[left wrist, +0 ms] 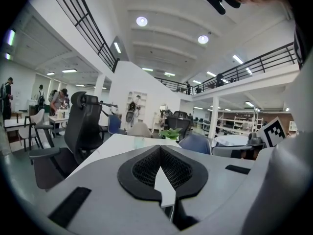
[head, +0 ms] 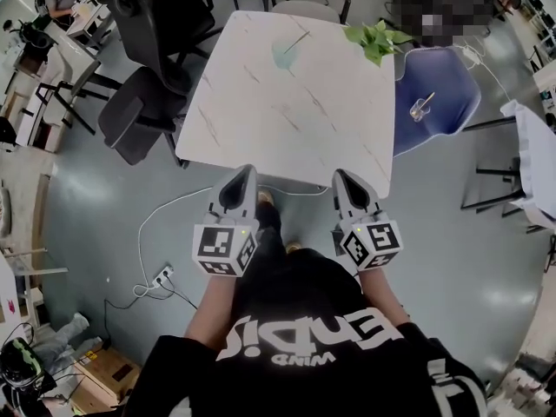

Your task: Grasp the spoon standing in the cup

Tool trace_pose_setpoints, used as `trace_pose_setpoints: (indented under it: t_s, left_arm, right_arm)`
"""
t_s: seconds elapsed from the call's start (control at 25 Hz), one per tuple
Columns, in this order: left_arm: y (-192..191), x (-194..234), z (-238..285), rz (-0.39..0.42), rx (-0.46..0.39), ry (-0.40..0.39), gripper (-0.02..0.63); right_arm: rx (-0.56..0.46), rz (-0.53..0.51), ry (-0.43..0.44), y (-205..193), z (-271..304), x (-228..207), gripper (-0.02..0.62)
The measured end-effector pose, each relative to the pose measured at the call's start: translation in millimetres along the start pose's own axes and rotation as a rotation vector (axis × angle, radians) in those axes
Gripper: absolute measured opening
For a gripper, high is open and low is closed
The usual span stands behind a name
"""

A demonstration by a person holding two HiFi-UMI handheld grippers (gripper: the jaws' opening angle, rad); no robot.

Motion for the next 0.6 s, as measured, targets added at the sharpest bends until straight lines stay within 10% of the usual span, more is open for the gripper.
trace_pose_setpoints:
  t_s: [0.6]
  left_arm:
    - [21.6,62.8,69.4,-0.015,0.033,-0.046,0.014]
  right_arm:
    - [0.028,0.014,-0.036,18.7,85.7,-8.3,0.012]
Point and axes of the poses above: the fingertips, and each gripper's own axes: z forward along the fingers, x to its left, y out of its top, the point moved 2 cm from there along -z, backward along the fingers, and after that the axes turned 10 degrees about -y, right-handed, at the moved point
